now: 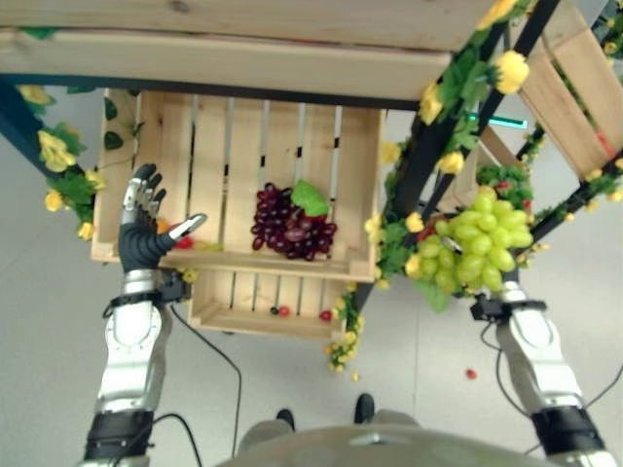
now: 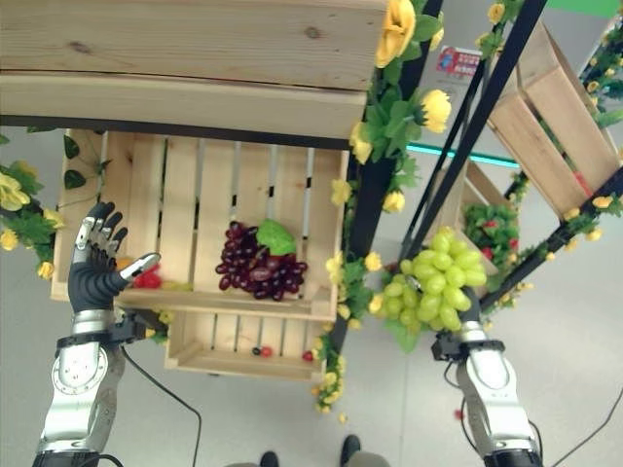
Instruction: Pick up the fruits from the basket on one side to the basket on the other side
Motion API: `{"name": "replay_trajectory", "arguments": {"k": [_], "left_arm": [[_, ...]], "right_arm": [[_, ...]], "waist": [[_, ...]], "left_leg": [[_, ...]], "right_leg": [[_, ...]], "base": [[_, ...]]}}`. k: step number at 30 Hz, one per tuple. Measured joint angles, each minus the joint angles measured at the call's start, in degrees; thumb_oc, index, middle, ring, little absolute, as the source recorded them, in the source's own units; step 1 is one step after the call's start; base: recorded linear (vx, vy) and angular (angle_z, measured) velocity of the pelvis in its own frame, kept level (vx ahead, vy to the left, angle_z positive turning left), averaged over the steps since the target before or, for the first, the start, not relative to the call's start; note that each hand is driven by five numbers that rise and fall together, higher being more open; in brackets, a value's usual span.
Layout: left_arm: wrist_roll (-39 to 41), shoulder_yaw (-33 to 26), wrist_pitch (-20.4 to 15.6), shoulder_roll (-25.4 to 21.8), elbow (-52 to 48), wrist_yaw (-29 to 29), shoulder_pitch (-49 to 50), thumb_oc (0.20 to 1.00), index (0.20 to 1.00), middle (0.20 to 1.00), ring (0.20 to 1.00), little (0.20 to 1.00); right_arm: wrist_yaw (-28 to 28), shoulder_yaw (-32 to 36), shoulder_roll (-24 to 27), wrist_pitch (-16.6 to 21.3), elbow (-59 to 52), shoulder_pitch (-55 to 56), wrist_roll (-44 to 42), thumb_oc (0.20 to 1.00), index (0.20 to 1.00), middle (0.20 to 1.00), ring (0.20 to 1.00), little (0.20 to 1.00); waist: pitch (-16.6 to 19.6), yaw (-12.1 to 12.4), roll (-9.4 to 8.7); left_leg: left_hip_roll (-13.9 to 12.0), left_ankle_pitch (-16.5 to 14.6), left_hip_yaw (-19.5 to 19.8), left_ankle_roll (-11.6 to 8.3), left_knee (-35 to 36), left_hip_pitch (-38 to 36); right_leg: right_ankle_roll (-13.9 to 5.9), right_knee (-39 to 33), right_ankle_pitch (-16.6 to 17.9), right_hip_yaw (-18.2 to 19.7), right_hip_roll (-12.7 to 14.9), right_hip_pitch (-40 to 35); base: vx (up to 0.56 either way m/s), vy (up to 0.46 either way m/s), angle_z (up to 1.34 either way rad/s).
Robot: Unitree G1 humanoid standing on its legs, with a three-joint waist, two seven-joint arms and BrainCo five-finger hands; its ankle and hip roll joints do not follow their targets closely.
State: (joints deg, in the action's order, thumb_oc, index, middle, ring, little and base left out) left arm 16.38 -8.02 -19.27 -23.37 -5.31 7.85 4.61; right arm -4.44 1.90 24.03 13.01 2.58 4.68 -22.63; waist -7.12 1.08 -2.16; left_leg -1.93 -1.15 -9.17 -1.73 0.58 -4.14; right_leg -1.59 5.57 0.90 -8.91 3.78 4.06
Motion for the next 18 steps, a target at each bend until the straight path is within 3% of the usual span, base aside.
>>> {"name": "replay_trajectory", "arguments": {"k": [6, 9, 10, 11, 12, 13, 14, 16, 18], "left_arm": [[0.0, 0.34, 0.37, 1.65, 0.2, -0.1, -0.41, 1.0, 1.0, 1.0, 1.0, 1.0], [-0.01, 1.53, 0.85, 1.82, 0.82, -0.43, -1.6, 1.0, 1.0, 1.0, 1.0, 1.0], [-0.01, 3.38, 1.33, 2.15, 2.39, -0.54, -3.74, 1.0, 1.0, 1.0, 1.0, 1.0], [-0.01, 4.58, 1.48, 2.27, 3.36, -0.51, -5.29, 1.0, 1.0, 1.0, 1.0, 1.0], [-0.04, 5.57, 1.76, 2.21, 3.85, -0.59, -7.03, 1.0, 1.0, 1.0, 1.0, 1.0], [-0.01, 5.51, 1.71, 2.06, 3.71, -0.55, -6.8, 1.0, 1.0, 1.0, 1.0, 1.0], [0.0, 4.73, 1.65, 1.83, 3.62, -0.34, -5.71, 1.0, 1.0, 1.0, 1.0, 1.0], [0.0, 4.51, 1.61, 1.81, 3.68, 0.11, -4.9, 1.0, 1.0, 1.0, 1.0, 1.0], [-0.07, 4.61, 0.78, 1.91, 4.59, 0.67, -4.77, 1.0, 1.0, 1.0, 1.0, 1.0]], "right_arm": [[-0.19, -0.01, 1.01, -0.09, -0.25, 0.19, -0.03, 0.2, 0.2, 0.2, 0.2, 0.2], [0.01, 0.05, 1.35, -0.08, -0.31, 0.21, -0.06, 0.2, 0.2, 0.2, 0.2, 0.2], [0.1, 0.47, 1.72, -0.07, -0.56, 0.43, -0.06, 0.2, 0.2, 0.2, 0.2, 0.2], [0.36, 0.64, 2.05, -0.08, -0.85, 0.53, -0.06, 0.2, 0.2, 0.2, 0.2, 0.2], [0.73, 0.58, 2.86, -0.08, -1.83, -0.01, -0.01, 0.2, 0.2, 0.2, 0.2, 0.2], [0.87, 0.25, 2.83, -0.13, -1.88, -0.61, 0.02, 0.2, 0.2, 0.2, 0.2, 0.2], [1.34, 0.14, 2.79, -0.12, -2.38, -1.86, 0.01, 0.2, 0.2, 0.2, 0.2, 0.2], [1.38, 0.66, 3.61, -0.06, -2.66, -2.25, -0.05, 0.2, 0.2, 0.2, 0.2, 0.2], [1.4, 0.75, 3.84, -0.19, -2.59, -2.18, -0.08, 0.2, 0.2, 0.2, 0.2, 0.2]], "waist": [[-0.16, -0.15, 0.47], [-0.26, -0.16, 0.8], [-0.4, -1.32, 1.06], [-0.48, -2.55, 1.12], [-1.12, -4.21, 0.85], [-1.3, -3.24, 0.41], [-1.28, -1.09, 0.32], [-1.57, -1.94, 0.11], [-1.47, -2.59, 0.93]], "left_leg": [[-1.23, -0.14, 2.19, -1.03, -0.22, 0.36], [-0.93, 0.71, 5.69, -1.62, -1.32, 3.36], [-0.54, 2.2, 5.38, -1.43, -2.66, 6.5], [-0.5, 4.11, 2.42, -2.41, -2.41, 8.37], [-1.72, 4.56, -7.99, -3.02, -3.3, 9.92], [-2.51, 3.58, -9.65, -1.96, -4.89, 9.9], [-3.69, 1.61, -8.61, -0.9, -7.97, 8.17], [-3.89, 0.69, -3.18, -2.65, -7.18, 5.67], [-4.28, -0.15, -1.37, -3.62, -2.78, 3.04]], "right_leg": [[0.56, -1.86, -0.46, -1.65, -1.34, -2.12], [0.49, -3.29, -0.49, -4.59, -1.34, -2.89], [0.67, -3.75, -0.92, -6.04, -0.84, -3.46], [1.51, -3.64, -1.1, -7.82, 0.39, -3.5], [1.88, -3.72, -2.2, -9.51, 1.54, -2.74], [2.16, -2.84, -2.6, -8.78, 1.74, -1.8], [1.98, -0.25, -3.57, -7.86, 2.62, -0.47], [0.49, 2.54, -4.0, -7.17, 3.47, 0.53], [-0.23, 3.22, -4.07, -7.33, 2.94, 0.74]], "base": [[-0.04, -0.112, 0.16], [-0.18, -0.057, 0.86], [-0.15, 0.022, 1.87], [-0.15, 0.033, 2.4], [-0.1, 0.044, 1.55], [-0.12, 0.065, 0.78], [-0.04, 0.122, -0.09], [-0.01, 0.227, 0.15], [-0.01, 0.209, 0.1]]}}
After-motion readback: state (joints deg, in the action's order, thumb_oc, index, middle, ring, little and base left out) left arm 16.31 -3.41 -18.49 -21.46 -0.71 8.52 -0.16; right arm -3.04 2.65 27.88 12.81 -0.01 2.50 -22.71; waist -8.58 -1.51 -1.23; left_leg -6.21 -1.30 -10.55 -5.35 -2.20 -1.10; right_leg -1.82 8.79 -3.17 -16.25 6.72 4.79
